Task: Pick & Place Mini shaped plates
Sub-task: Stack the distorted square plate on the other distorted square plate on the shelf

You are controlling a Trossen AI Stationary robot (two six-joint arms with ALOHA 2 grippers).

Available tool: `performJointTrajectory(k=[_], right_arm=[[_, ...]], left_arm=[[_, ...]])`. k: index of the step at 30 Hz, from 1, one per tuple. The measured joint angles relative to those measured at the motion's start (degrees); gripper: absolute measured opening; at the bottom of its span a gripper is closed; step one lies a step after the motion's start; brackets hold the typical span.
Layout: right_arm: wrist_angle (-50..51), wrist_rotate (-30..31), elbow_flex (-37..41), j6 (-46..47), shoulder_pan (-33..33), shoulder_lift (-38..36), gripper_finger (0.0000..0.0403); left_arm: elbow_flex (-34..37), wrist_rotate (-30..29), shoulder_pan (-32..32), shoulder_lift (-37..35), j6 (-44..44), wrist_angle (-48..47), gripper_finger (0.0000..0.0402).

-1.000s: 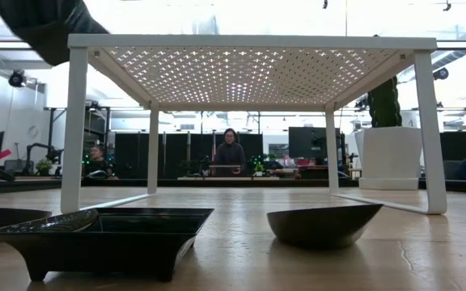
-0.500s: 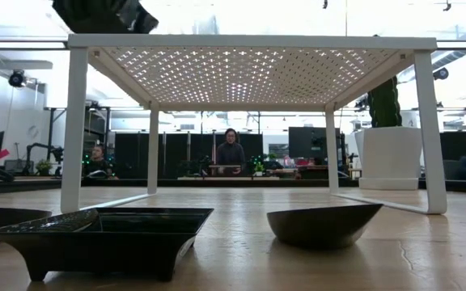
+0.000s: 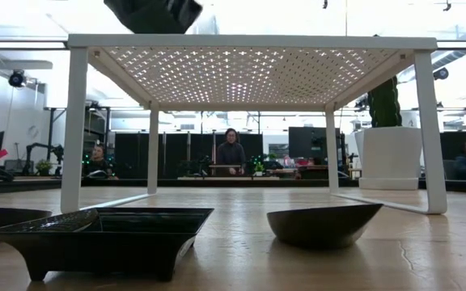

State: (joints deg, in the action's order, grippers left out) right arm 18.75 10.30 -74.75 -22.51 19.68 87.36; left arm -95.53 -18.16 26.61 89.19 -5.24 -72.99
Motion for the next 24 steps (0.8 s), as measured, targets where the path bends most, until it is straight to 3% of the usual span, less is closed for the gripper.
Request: performJointTrajectory(k=[9,24], right_arm=[[0.14,-0.31,-3.44,-3.2,-0.37,2.59,0.0175],[0.63,-0.3,-3.44,-2.75,-1.23,2.72,0.0168]], left_arm=[[-2.36,-5.18,-0.26,5.23,6.48,1.75,0.0],[-3.93,-8.18,-0.12,5.66,15.24,9.39,0.0]])
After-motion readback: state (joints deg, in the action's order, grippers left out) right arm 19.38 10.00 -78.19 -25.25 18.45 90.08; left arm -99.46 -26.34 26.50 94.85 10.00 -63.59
